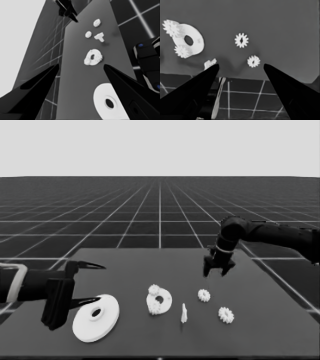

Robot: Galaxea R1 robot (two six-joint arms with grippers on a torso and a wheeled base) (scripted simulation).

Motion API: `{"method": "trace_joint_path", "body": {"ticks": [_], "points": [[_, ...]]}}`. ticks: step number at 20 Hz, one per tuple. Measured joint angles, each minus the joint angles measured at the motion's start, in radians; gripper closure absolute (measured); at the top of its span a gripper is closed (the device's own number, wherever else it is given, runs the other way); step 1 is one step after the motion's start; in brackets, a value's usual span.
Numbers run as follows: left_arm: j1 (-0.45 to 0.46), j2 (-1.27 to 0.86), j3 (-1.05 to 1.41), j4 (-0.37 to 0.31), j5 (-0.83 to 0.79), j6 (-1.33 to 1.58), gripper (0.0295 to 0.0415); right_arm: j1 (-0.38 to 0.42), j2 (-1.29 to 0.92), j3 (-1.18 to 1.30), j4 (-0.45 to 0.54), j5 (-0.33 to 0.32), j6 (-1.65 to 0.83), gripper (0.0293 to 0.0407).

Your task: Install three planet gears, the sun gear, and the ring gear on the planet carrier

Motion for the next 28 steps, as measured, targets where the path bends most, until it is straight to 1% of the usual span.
{"method": "trace_joint_path", "body": {"ticks": [2,5,6,7,8,9,10,12,15,17,18,25,26,27,28], "points": [[0.0,0.0,0.0,0.0,0.0,0.001,0.0326,-0.001,0.045,-0.097,0.007,-0.014,0.003,0.0315],[0.0,0.0,0.0,0.0,0.0,0.001,0.0326,-0.002,0.066,-0.143,0.009,-0.021,0.002,0.0315],[0.0,0.0,0.0,0.0,0.0,0.001,0.0326,-0.135,0.066,-0.14,-0.134,0.064,0.004,0.0315],[0.0,0.0,0.0,0.0,0.0,0.001,0.0326,-0.256,0.082,-0.18,-0.218,0.116,-0.01,0.0315],[0.0,0.0,0.0,0.0,0.0,0.001,0.0326,-0.32,0.103,-0.229,-0.261,0.151,-0.029,0.0315],[0.0,0.0,0.0,0.0,0.0,0.001,0.0326,-0.355,0.119,-0.268,-0.283,0.173,-0.045,0.0315],[0.0,0.0,0.0,0.0,0.0,0.001,0.0326,-0.373,0.13,-0.293,-0.295,0.187,-0.055,0.0315],[0.0,0.0,0.0,0.0,0.0,0.001,0.0326,-0.388,0.141,-0.319,-0.305,0.2,-0.065,0.0315],[0.0,0.0,0.0,0.0,0.0,0.001,0.0326,-0.394,0.145,-0.329,-0.309,0.206,-0.07,0.0315],[0.0,0.0,0.0,0.0,0.0,0.001,0.0326,-0.395,0.146,-0.331,-0.31,0.207,-0.07,0.0386],[0.0,0.0,0.0,0.0,0.0,0.001,0.0326,-0.395,0.146,-0.331,-0.31,0.207,-0.07,0.0388],[0.0,0.0,0.0,0.0,0.0,0.001,0.0326,-0.394,0.146,-0.331,-0.31,0.207,-0.071,0.0388],[0.0,0.0,0.0,0.0,0.0,0.001,0.0326,-0.293,0.077,-0.166,-0.209,0.097,-0.001,0.0388],[0.0,0.0,0.0,0.0,0.0,0.001,0.0326,-0.17,0.056,-0.116,-0.124,0.044,0.02,0.0388],[0.0,0.0,0.0,0.0,0.0,0.001,0.0326,-0.096,0.056,-0.117,-0.068,0.016,0.019,0.0388]]}}
